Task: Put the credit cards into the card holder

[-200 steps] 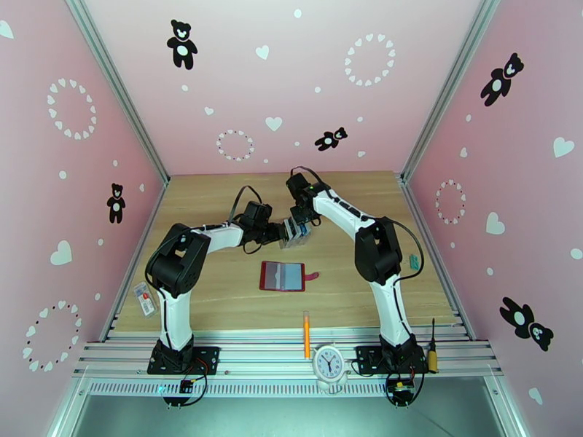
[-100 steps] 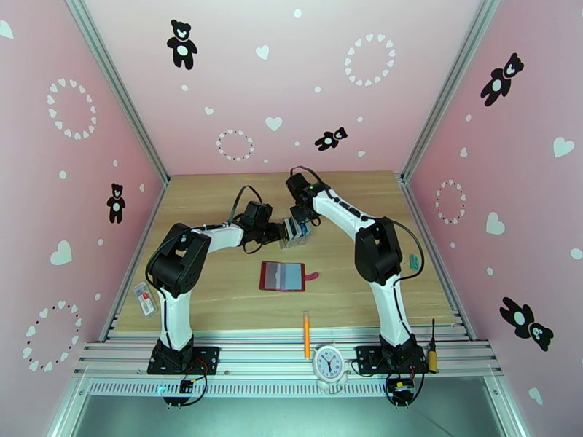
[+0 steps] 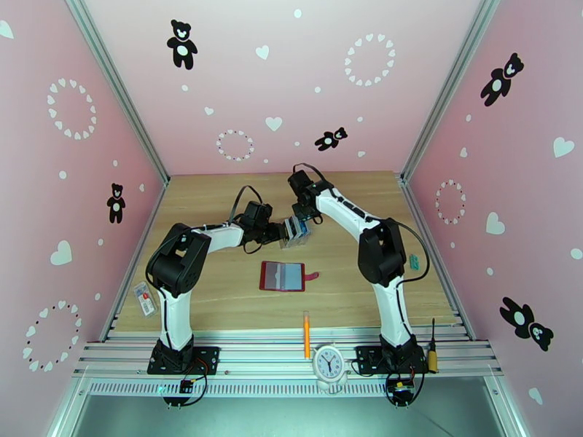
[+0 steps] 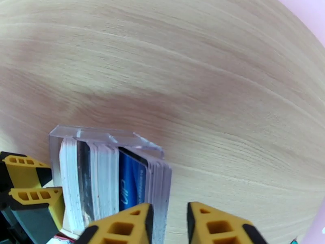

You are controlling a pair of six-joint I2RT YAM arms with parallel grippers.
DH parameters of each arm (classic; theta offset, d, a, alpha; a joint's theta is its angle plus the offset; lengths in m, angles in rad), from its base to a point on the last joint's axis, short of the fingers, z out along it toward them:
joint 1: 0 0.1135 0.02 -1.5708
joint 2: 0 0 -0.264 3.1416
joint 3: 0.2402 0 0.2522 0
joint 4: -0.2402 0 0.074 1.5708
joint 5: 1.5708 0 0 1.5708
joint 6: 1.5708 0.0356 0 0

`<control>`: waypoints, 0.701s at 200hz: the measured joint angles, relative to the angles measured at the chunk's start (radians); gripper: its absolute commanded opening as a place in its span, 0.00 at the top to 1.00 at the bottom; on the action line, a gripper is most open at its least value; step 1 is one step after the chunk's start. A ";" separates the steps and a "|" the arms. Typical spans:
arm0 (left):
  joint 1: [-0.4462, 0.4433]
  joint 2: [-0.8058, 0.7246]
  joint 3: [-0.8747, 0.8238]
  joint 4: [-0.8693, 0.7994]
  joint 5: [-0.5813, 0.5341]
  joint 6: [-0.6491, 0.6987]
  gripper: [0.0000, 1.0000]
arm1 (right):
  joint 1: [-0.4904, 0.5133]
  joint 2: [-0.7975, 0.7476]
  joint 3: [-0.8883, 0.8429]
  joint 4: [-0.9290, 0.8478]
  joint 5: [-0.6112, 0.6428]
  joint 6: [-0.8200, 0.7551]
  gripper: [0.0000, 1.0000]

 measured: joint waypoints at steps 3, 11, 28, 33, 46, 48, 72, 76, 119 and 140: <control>0.000 0.000 0.000 0.000 0.000 0.000 0.56 | 0.000 0.000 0.000 0.001 -0.006 0.002 0.64; 0.000 0.000 0.000 0.000 0.000 0.000 0.56 | 0.000 0.000 0.000 0.003 -0.018 0.003 0.63; 0.000 0.000 0.000 0.000 0.000 0.000 0.56 | 0.000 0.000 0.000 0.003 -0.042 0.003 0.63; 0.000 0.000 0.001 0.000 0.000 0.000 0.56 | 0.000 0.000 0.000 0.004 -0.045 0.003 0.62; 0.000 0.000 0.001 -0.001 0.000 0.000 0.56 | 0.000 0.001 0.001 0.005 -0.048 0.003 0.62; 0.000 0.000 0.001 -0.001 0.000 0.000 0.56 | -0.001 0.002 0.001 0.005 -0.048 0.003 0.62; 0.000 0.000 0.001 -0.001 0.000 0.000 0.56 | -0.005 0.022 0.012 0.007 -0.051 0.004 0.61; 0.000 0.000 0.001 -0.001 0.000 0.000 0.56 | -0.007 0.026 0.014 0.008 -0.052 0.005 0.61; 0.000 0.000 0.001 -0.001 0.000 0.000 0.56 | -0.027 0.072 0.047 0.008 -0.075 0.014 0.60; 0.000 0.000 0.001 -0.001 0.000 0.000 0.56 | -0.031 0.082 0.058 0.008 -0.080 0.015 0.60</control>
